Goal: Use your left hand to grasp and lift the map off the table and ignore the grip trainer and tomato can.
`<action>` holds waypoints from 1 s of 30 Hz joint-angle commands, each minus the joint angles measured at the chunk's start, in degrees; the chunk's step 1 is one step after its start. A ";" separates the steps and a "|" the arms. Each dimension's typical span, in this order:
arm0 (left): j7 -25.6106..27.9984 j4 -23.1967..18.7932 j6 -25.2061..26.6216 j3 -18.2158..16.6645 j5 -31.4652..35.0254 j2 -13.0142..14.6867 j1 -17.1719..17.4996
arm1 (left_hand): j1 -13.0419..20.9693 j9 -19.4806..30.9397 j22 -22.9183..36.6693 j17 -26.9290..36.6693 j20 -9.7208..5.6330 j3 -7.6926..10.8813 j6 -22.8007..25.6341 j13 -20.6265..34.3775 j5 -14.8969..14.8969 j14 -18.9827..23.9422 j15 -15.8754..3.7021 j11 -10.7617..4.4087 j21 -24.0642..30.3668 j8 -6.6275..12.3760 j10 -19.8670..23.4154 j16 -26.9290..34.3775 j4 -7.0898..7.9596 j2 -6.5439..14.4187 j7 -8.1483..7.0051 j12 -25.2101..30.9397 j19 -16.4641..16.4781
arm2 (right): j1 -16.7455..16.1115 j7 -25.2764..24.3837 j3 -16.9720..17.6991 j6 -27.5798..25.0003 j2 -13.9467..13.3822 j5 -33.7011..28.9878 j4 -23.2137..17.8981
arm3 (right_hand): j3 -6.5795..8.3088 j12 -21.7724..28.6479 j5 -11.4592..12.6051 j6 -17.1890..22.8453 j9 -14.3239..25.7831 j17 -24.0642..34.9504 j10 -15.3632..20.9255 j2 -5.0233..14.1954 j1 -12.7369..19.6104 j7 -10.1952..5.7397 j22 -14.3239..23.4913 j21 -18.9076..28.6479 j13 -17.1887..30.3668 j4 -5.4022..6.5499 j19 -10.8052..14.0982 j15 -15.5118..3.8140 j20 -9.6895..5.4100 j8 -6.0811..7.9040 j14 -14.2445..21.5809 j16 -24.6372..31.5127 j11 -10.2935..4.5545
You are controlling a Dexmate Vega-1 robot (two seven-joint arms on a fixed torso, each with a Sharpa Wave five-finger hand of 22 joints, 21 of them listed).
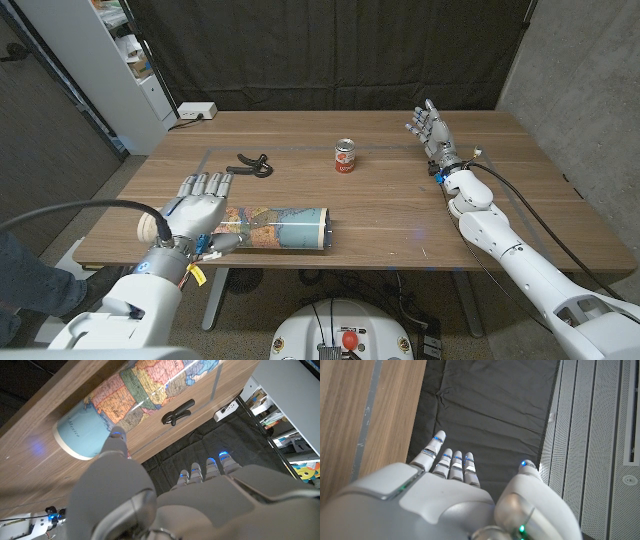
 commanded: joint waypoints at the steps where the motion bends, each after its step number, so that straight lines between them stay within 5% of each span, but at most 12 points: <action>1: -5.20 1.38 1.72 4.17 6.56 0.68 -2.97 | 1.07 0.28 0.31 0.07 0.15 -0.38 -0.92 0.24 0.29 -0.63 0.08 0.38 0.17 0.36 -0.15 0.04 0.18 0.10 4.70 0.42 0.16 | 0.16 0.84 0.13 0.03 0.05 0.58 0.59 | -0.12 0.08 0.22 0.17 0.26 0.00 0.22 0.31 0.28 -0.14 0.23 -0.27 0.30 -0.18 0.43 0.22 0.15 -0.21 0.52 0.14 0.29; 30: -8.08 4.94 4.41 8.44 9.71 3.70 -7.40 | 2.83 0.32 0.38 0.15 0.24 -1.81 -1.88 0.67 0.29 -1.93 0.19 -0.06 -0.06 0.39 -1.92 0.09 1.57 1.49 4.90 0.59 -0.41 | -0.19 0.86 0.73 0.67 -0.14 0.87 0.79 | -0.28 0.08 0.21 0.12 0.27 -0.05 0.25 0.31 0.23 -0.30 0.24 -0.84 0.30 -0.25 0.56 0.22 0.29 -0.22 0.57 0.10 0.28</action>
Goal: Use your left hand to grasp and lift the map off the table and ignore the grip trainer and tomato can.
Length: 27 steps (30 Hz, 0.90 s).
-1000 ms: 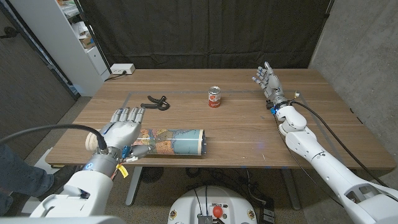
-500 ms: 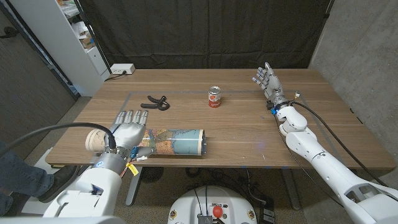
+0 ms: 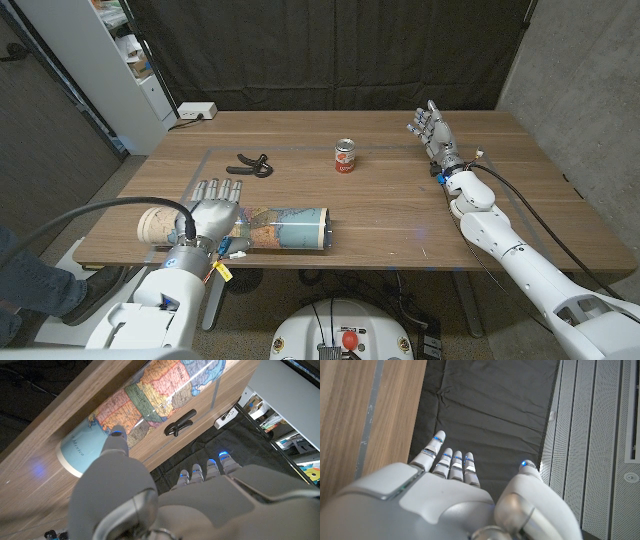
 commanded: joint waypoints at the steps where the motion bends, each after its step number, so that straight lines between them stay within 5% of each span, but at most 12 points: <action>1: -0.96 1.61 0.98 1.56 0.44 1.49 -2.19 | 0.58 0.32 0.11 0.15 0.22 -0.44 -1.46 0.17 0.25 0.00 0.23 -0.37 0.00 0.34 0.04 0.26 0.15 0.32 4.63 0.64 -0.30 | -0.30 -0.27 0.36 0.12 -0.25 0.11 -0.32 | -0.04 0.07 0.21 0.10 0.27 -0.06 0.24 0.31 0.23 -0.30 0.24 -0.42 0.30 -0.01 0.24 -0.10 0.00 -0.22 0.25 0.09 0.30; 27: -3.14 4.82 3.17 3.18 -0.58 3.43 -5.26 | 1.08 0.32 0.13 0.14 0.25 -0.99 -2.08 0.31 -0.08 -0.49 0.23 -0.59 -0.01 0.18 -0.67 0.20 0.56 1.23 4.72 0.65 -0.52 | 0.43 -0.18 -0.18 0.03 0.36 -0.20 0.93 | -0.15 0.08 0.20 0.15 0.27 -0.09 0.30 0.37 0.20 -0.34 0.26 -0.88 0.31 -0.06 0.39 -0.07 0.05 -0.21 0.39 0.10 0.27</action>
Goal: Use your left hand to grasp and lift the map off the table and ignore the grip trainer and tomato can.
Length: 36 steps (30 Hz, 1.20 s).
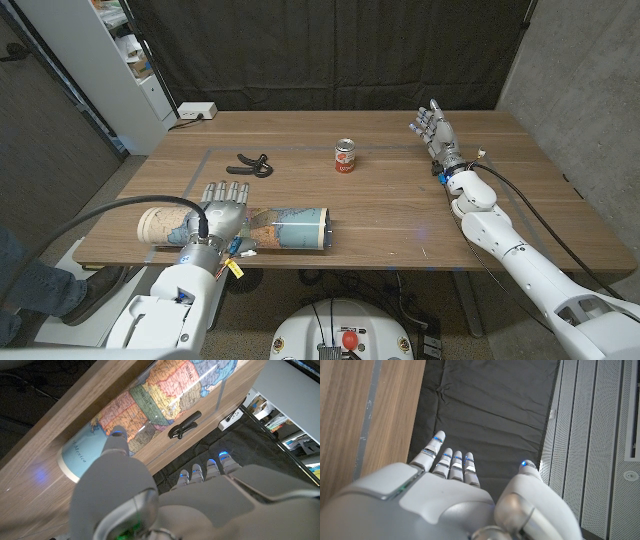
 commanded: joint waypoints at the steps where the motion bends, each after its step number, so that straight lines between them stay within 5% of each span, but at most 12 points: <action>1: -1.07 1.69 1.01 0.67 -0.96 0.96 -1.54 | 0.34 0.32 0.14 0.13 0.25 -0.35 -2.08 0.32 -0.09 -0.42 0.33 -0.18 -0.02 0.19 -0.25 0.20 -0.08 0.51 4.75 0.22 -0.54 | 0.39 0.07 -0.38 -0.14 0.37 -0.28 0.70 | -0.16 0.07 0.20 0.16 0.27 0.20 0.28 0.37 0.20 -0.39 0.26 -0.12 0.31 -0.07 0.42 0.02 0.07 -0.20 0.41 0.10 0.29; 36: -4.06 6.44 4.12 4.60 -2.79 3.93 -7.59 | 1.05 0.32 0.16 0.12 0.25 -0.63 -1.92 0.38 -0.47 -0.74 0.30 -0.36 -0.03 0.32 -0.48 0.20 -0.01 1.28 4.48 0.33 -0.82 | 1.08 0.43 -0.43 -0.56 0.33 -0.24 2.75 | -0.31 0.14 0.20 -0.01 0.27 0.15 0.54 0.46 0.21 -0.43 0.28 -0.61 0.31 -0.18 1.19 -0.01 0.09 -0.26 0.78 0.17 0.33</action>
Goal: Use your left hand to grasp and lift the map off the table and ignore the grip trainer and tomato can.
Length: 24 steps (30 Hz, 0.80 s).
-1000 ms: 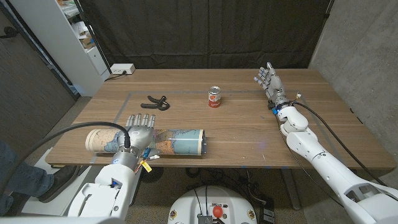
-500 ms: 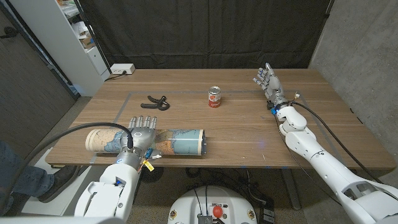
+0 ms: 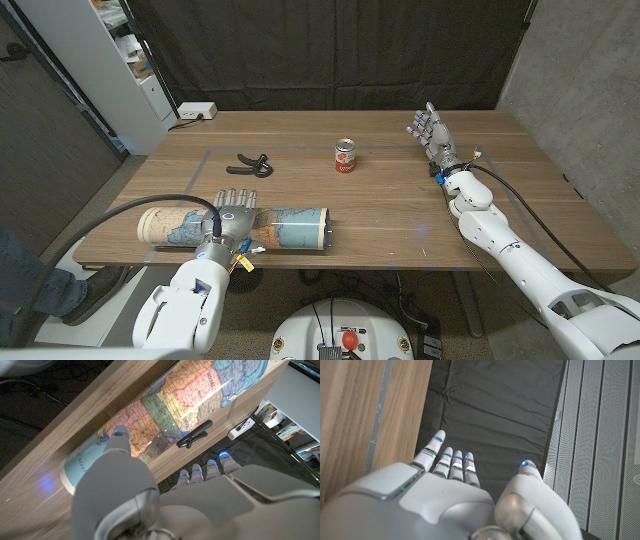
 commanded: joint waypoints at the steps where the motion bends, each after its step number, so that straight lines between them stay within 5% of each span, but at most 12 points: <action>1: -0.87 1.39 1.01 1.16 -0.85 1.16 -1.76 | 0.32 0.32 0.17 0.12 0.33 -0.17 -1.95 0.12 -0.23 -0.46 0.00 -0.38 -0.03 0.08 -0.53 0.20 0.00 0.55 4.49 0.31 -0.29 | -0.55 -0.18 0.30 -0.21 -0.51 0.17 -0.33 | -0.08 0.14 0.20 -0.01 0.27 0.13 0.34 0.46 0.21 -0.41 0.28 -0.18 0.31 0.05 0.38 0.00 0.14 -0.25 0.37 0.17 0.15; 24: -1.99 3.45 3.01 2.04 -3.16 2.94 -4.02 | 0.95 0.32 0.18 0.12 0.33 -0.16 -1.97 0.14 -0.55 -0.59 -0.02 -0.33 -0.02 0.14 -0.64 0.24 -0.03 1.23 4.49 0.38 -0.45 | -0.89 -1.32 0.09 -0.57 -0.65 -0.60 -0.34 | -0.22 0.13 0.19 0.06 0.27 0.11 0.41 0.45 0.15 -0.53 0.29 -0.60 0.31 0.01 0.45 -0.02 0.30 -0.22 0.40 0.13 0.10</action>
